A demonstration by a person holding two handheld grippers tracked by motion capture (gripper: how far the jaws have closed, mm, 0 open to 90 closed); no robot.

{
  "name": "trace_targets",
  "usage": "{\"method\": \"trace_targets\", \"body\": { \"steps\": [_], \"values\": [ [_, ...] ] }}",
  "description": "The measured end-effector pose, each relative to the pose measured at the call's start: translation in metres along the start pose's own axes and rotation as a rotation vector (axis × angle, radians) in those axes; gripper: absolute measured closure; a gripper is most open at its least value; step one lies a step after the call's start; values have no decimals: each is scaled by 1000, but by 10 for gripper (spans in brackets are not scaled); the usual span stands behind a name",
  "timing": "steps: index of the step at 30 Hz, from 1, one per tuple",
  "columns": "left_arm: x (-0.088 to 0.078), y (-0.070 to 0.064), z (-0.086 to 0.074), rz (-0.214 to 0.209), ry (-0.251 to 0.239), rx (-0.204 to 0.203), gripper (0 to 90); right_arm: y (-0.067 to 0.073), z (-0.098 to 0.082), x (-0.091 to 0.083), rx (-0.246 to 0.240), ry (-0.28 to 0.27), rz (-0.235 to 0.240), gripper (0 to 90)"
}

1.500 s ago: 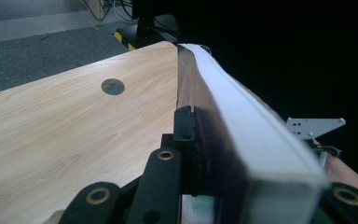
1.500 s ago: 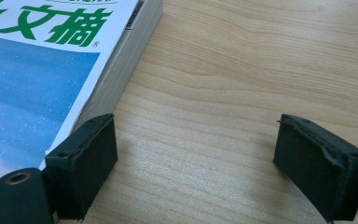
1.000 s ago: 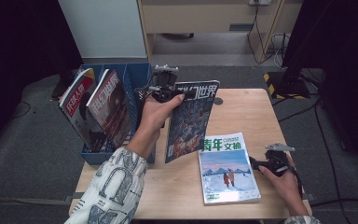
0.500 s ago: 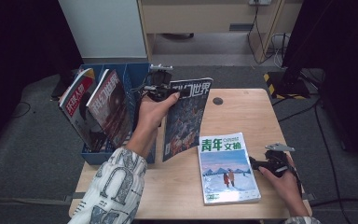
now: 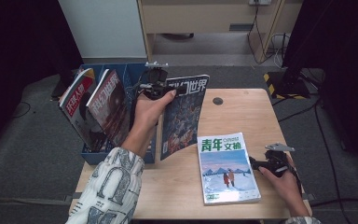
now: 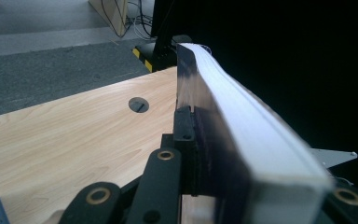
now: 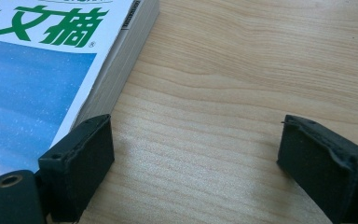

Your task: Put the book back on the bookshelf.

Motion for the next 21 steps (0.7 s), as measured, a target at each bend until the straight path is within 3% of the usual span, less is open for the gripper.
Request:
{"method": "trace_targets", "body": {
  "steps": [21],
  "values": [
    [-34,12,13,42,-40,-4,822,0,0,0,0,4,1,103]
  ]
}}
Point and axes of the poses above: each handheld gripper's, and its own axes: x roughly forward along the jaws, z roughly out of its top, y roughly to its left, the point moved 2 cm from there along x, roughly forward along the jaws, and after that the axes turned 5 degrees about -y, right-handed, at the moved point
